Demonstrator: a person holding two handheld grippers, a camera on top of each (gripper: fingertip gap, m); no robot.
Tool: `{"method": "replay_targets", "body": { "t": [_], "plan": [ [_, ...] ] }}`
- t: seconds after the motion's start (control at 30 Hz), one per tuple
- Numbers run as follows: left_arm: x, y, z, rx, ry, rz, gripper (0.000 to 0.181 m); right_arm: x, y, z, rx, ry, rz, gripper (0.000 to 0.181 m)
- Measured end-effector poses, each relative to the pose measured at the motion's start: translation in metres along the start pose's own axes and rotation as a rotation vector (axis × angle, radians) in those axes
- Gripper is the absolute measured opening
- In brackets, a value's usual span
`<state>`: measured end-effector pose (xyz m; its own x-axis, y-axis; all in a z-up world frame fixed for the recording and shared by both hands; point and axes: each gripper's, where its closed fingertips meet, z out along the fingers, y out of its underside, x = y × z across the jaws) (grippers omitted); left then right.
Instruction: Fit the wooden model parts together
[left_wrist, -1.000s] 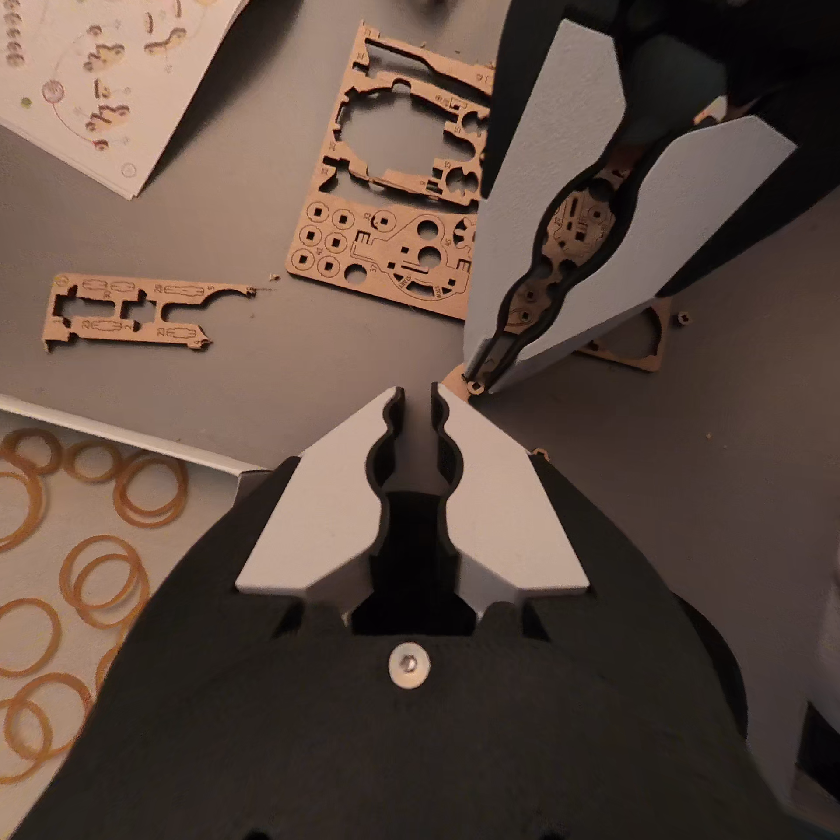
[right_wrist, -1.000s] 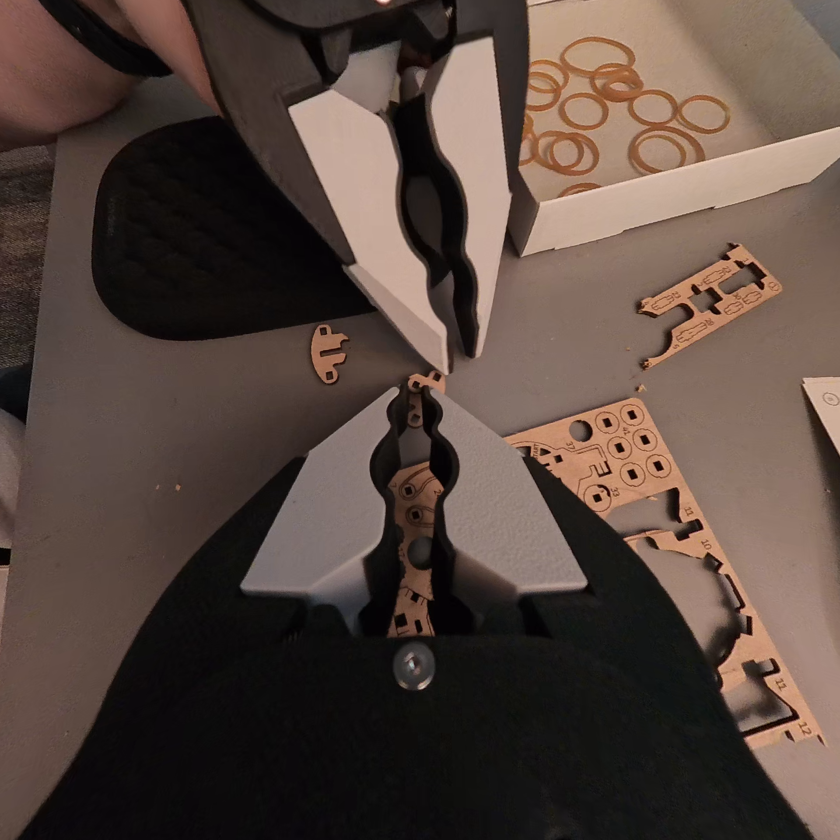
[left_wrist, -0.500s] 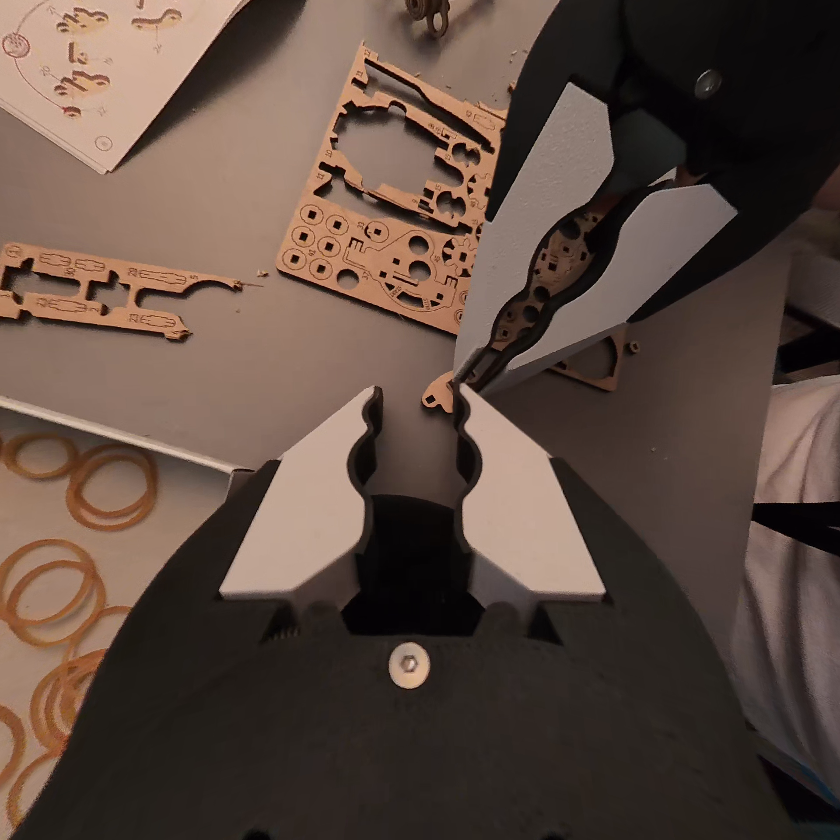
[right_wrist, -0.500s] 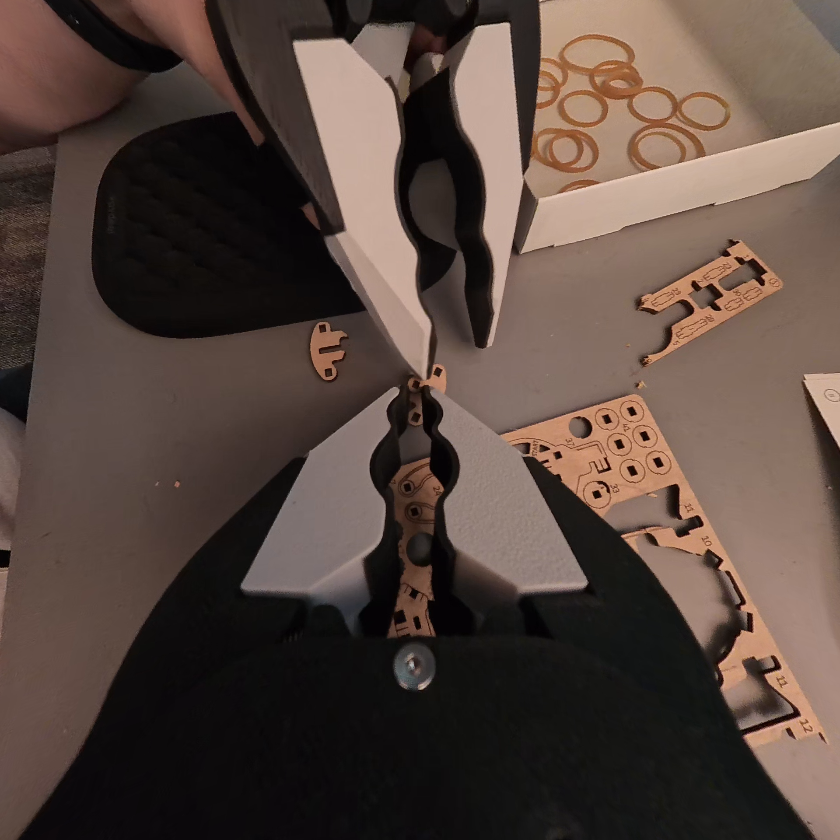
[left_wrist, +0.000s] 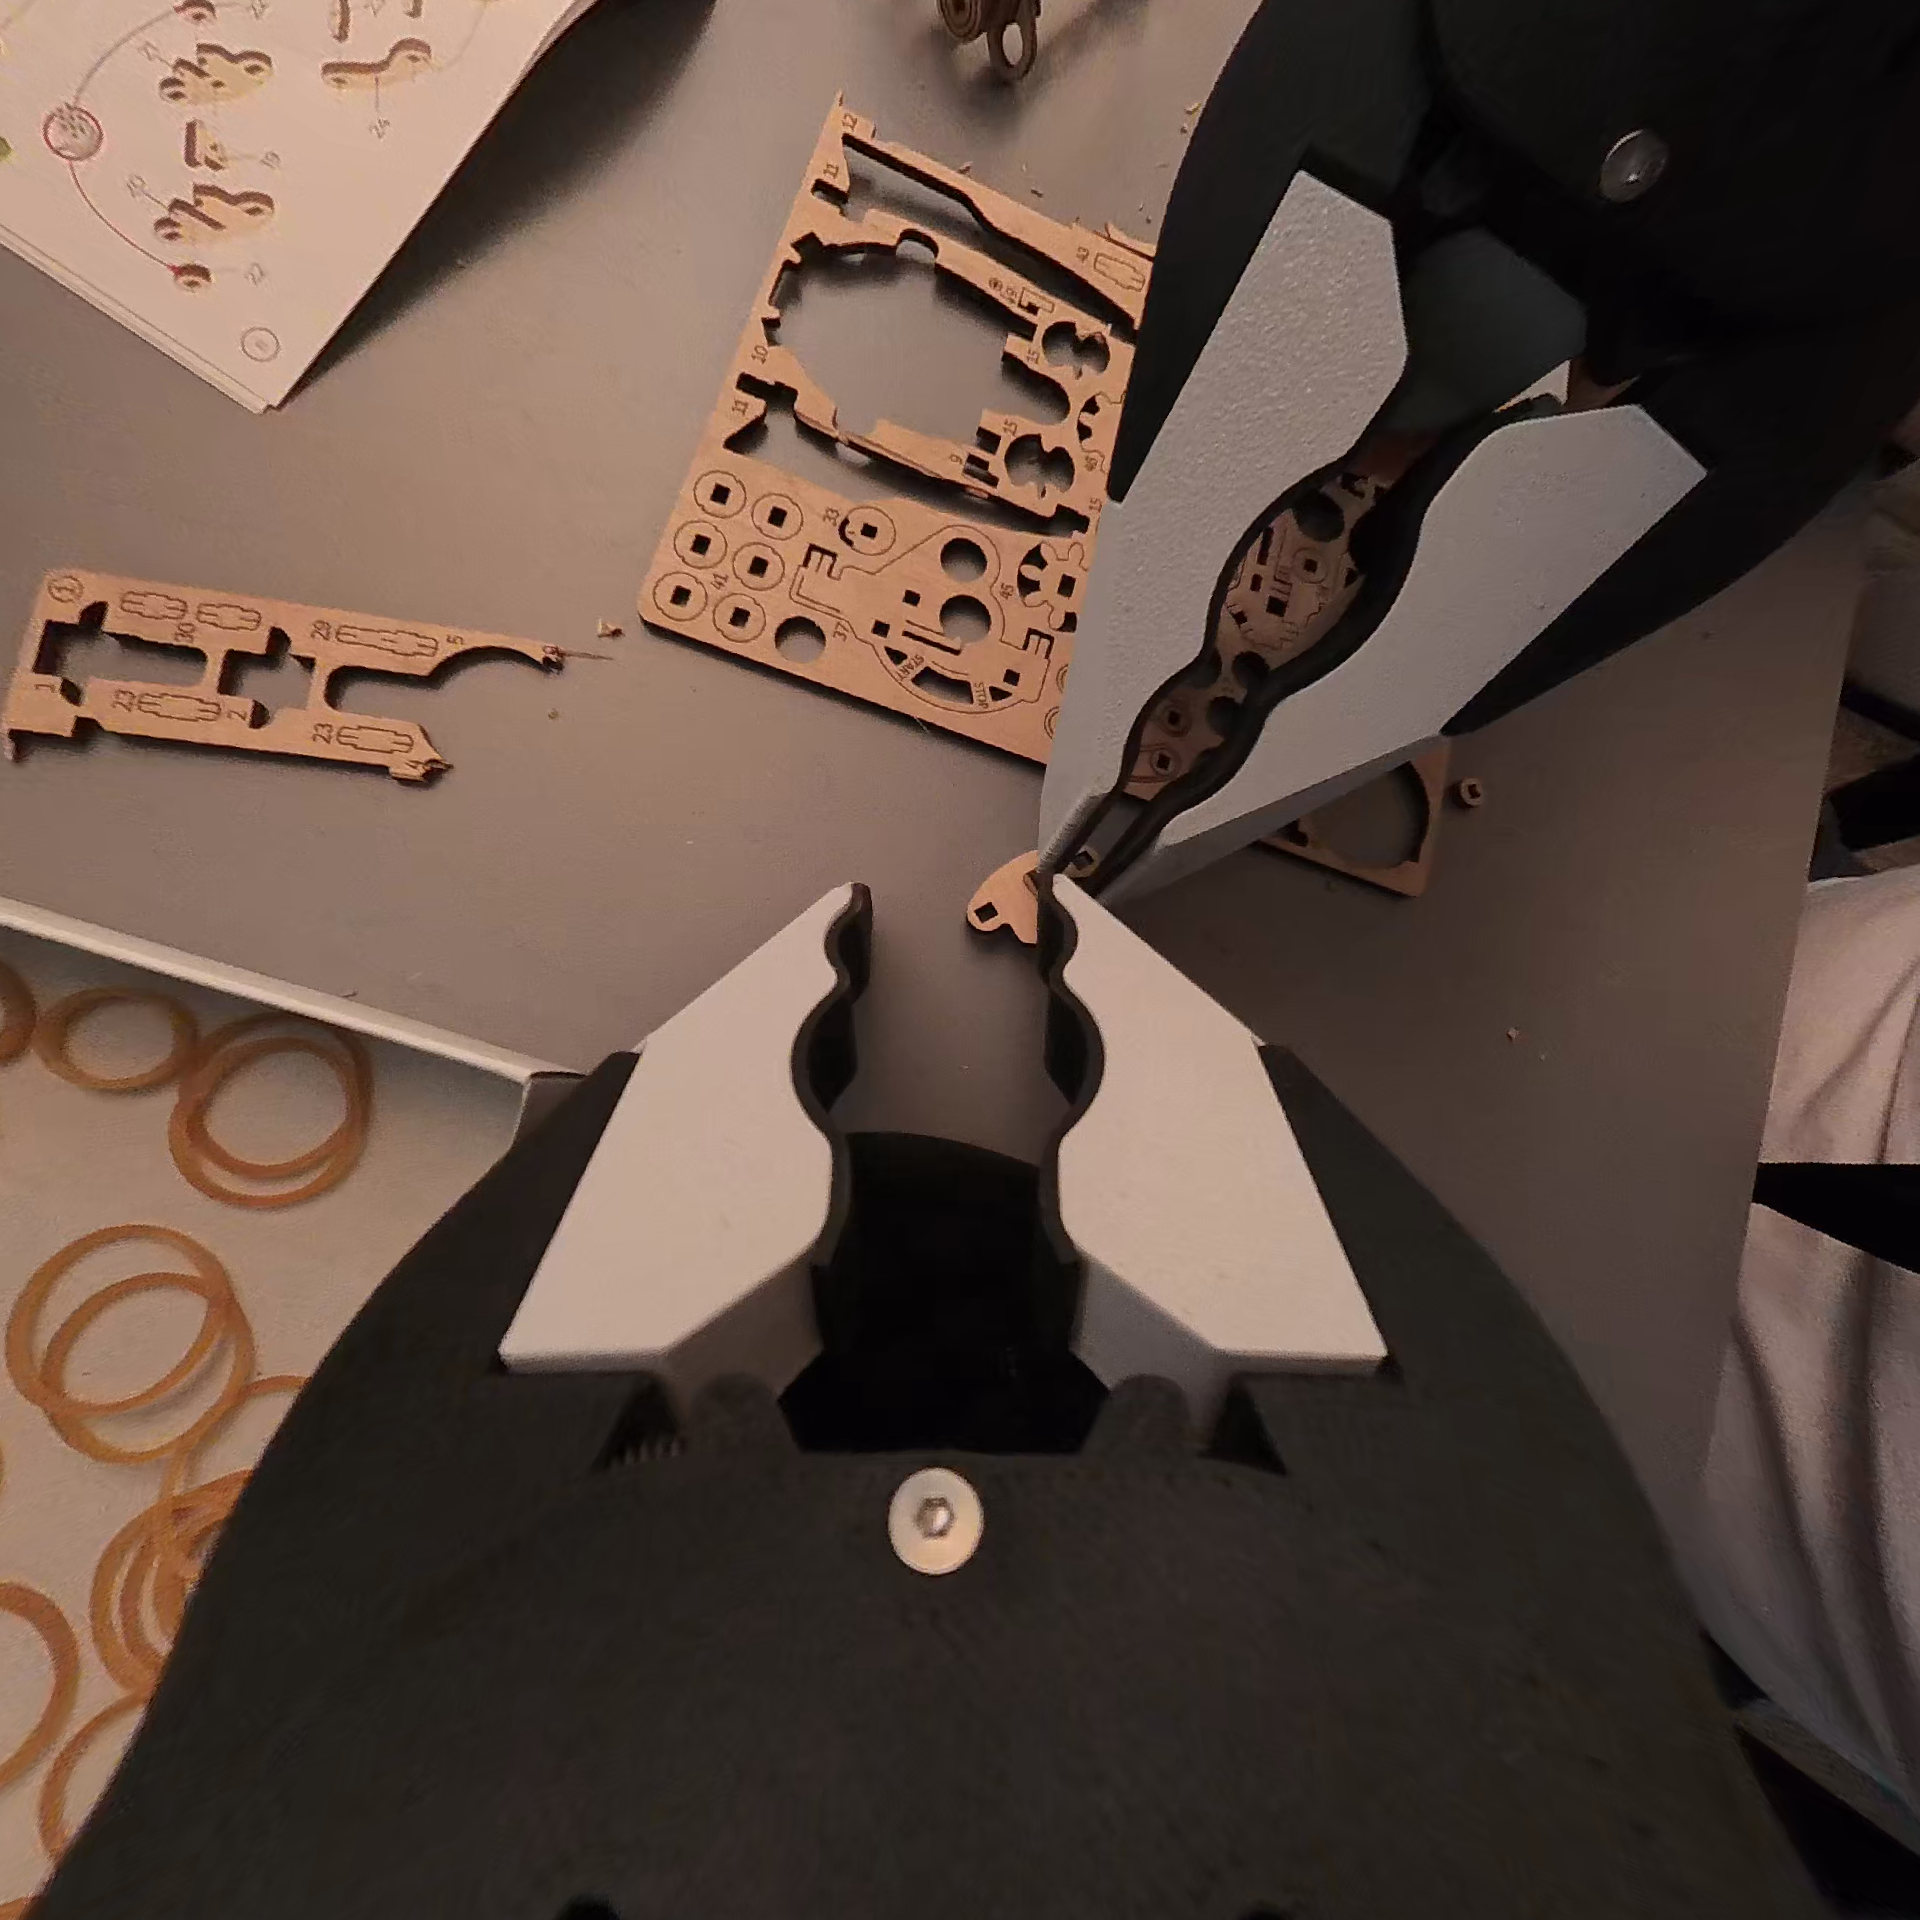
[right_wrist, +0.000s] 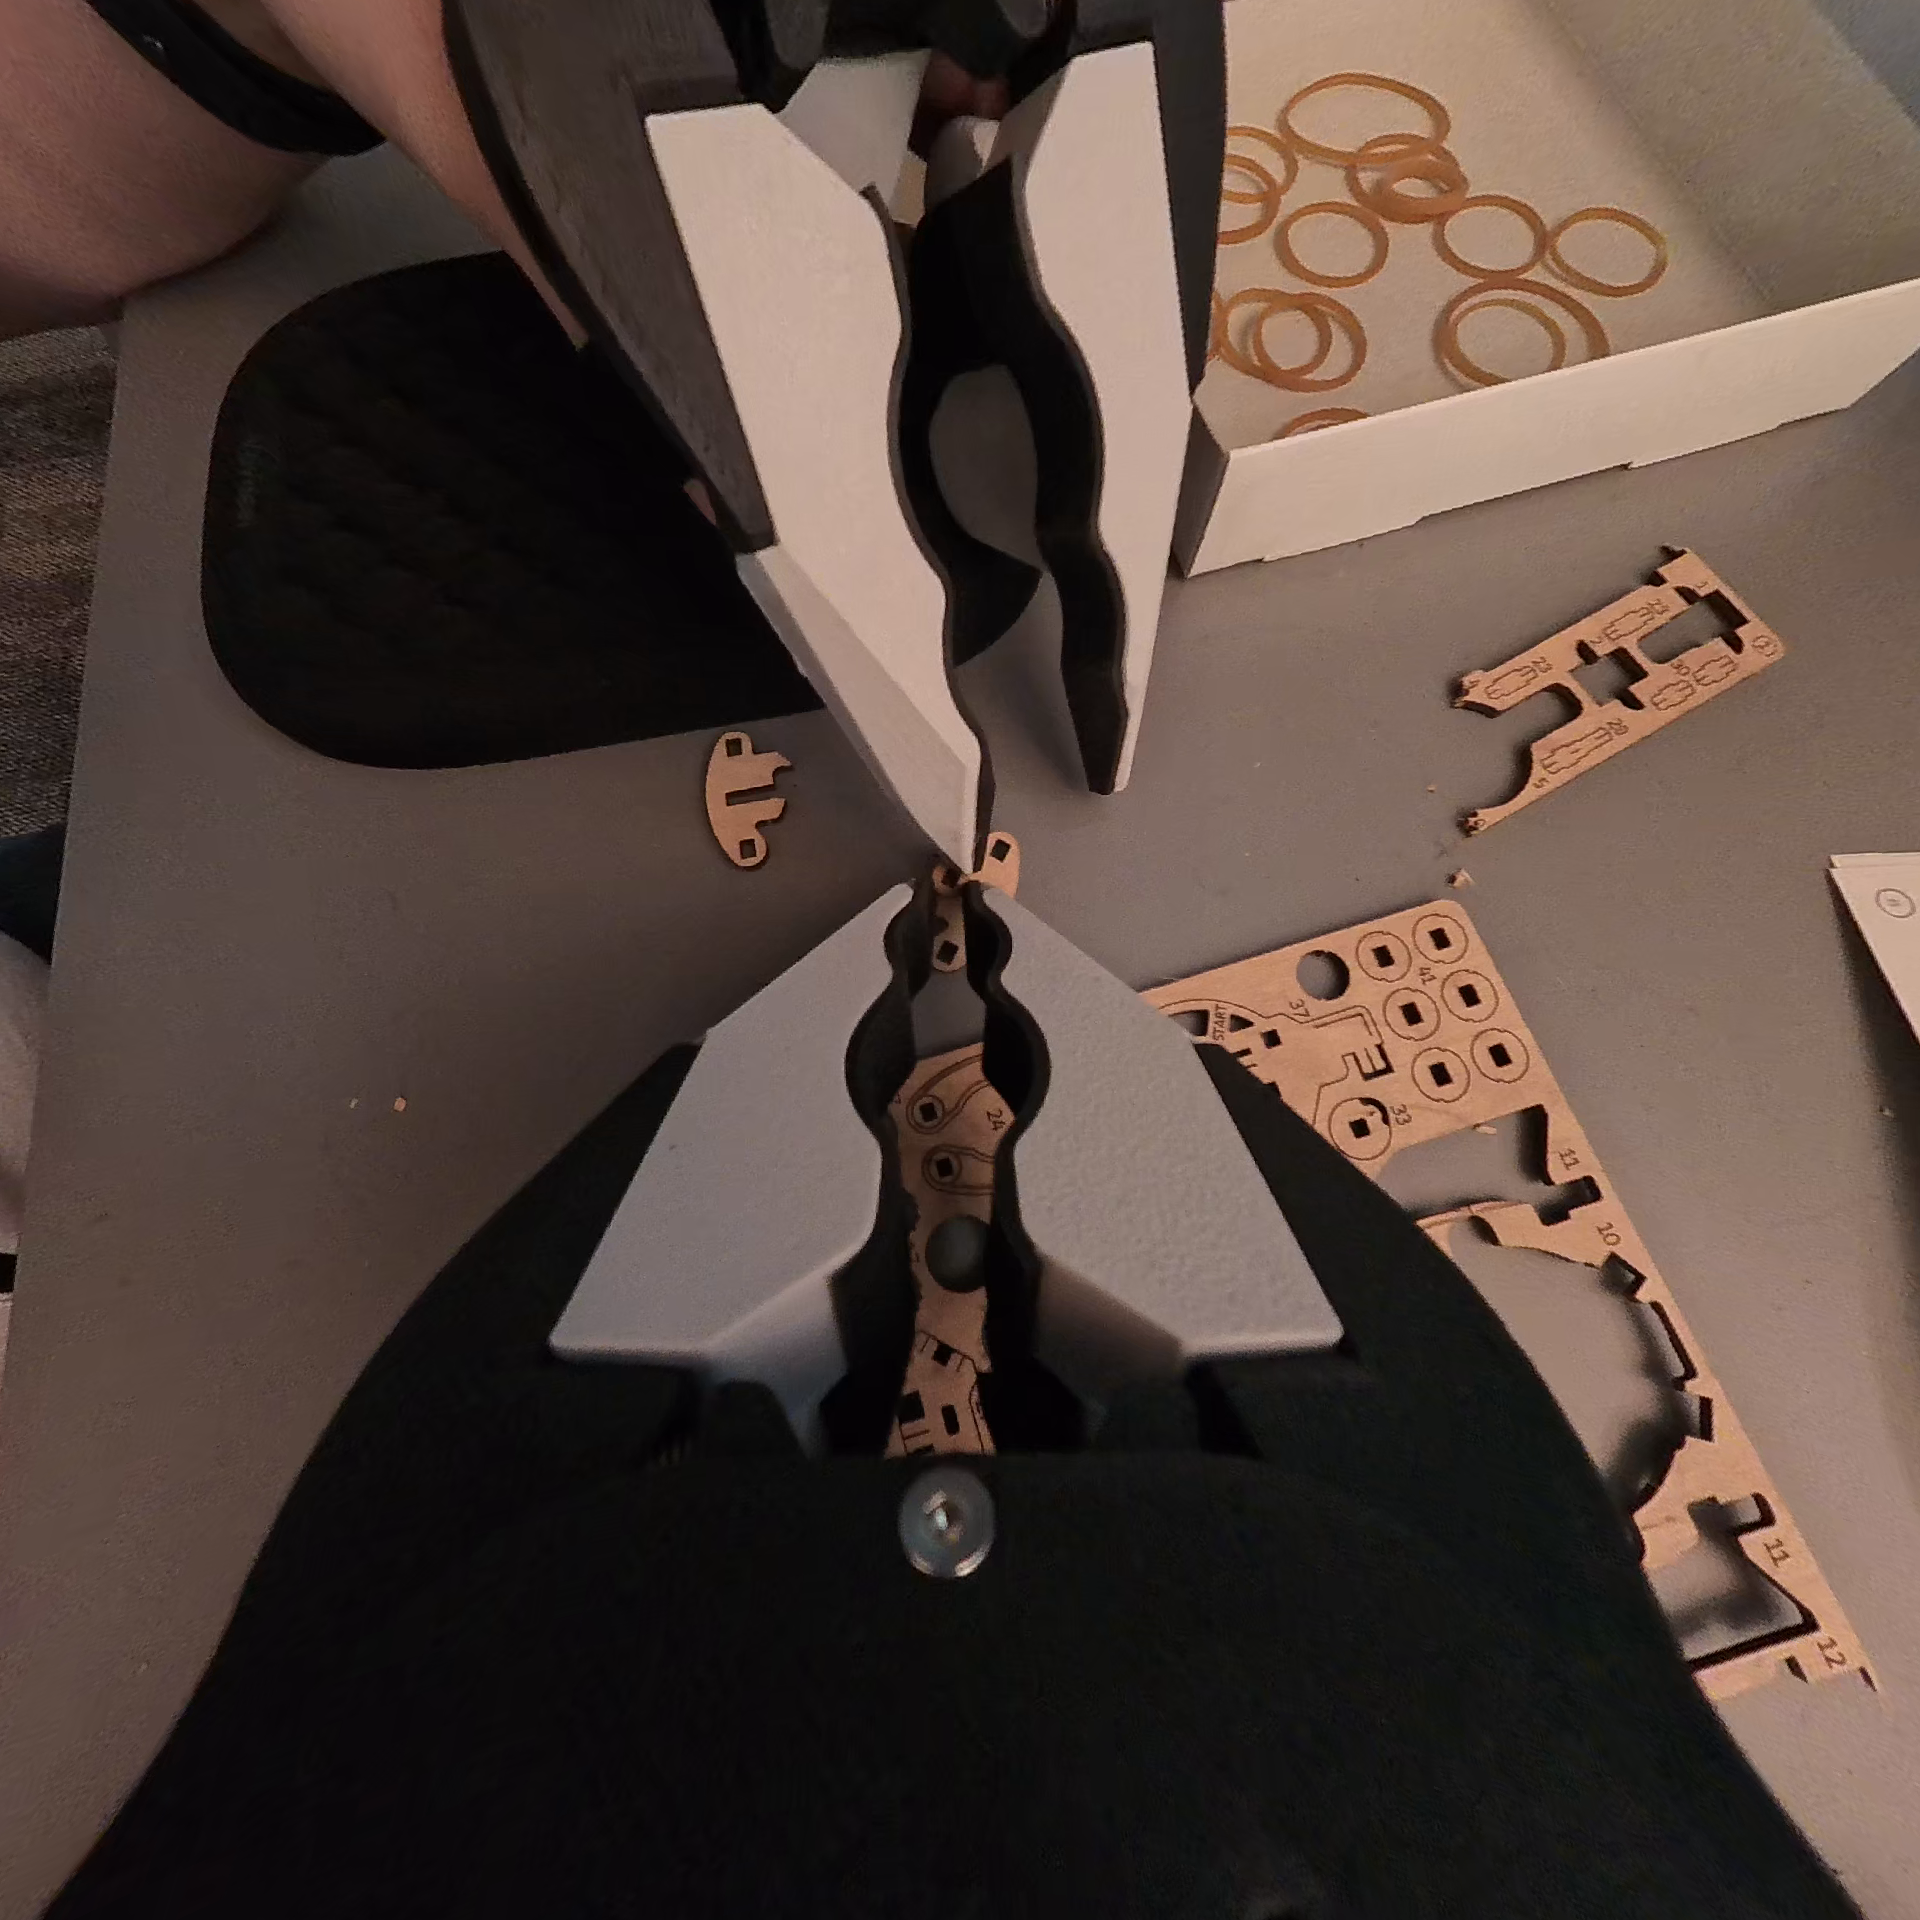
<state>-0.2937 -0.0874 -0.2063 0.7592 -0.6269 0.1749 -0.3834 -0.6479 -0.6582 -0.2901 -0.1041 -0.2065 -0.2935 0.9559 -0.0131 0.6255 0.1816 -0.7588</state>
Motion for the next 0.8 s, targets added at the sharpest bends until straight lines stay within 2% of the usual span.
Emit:
{"method": "replay_targets", "body": {
  "t": [0.63,0.8],
  "plan": [
    [0.0073,0.0002,0.0010,0.005,0.013,0.005,0.014,0.0009,-0.0004,0.0006,-0.018,0.021,-0.019,0.003],
    [0.0072,0.0002,0.0012,0.004,0.013,-0.003,0.014,0.0010,-0.0001,0.0004,-0.020,0.022,-0.021,0.003]
  ]
}}
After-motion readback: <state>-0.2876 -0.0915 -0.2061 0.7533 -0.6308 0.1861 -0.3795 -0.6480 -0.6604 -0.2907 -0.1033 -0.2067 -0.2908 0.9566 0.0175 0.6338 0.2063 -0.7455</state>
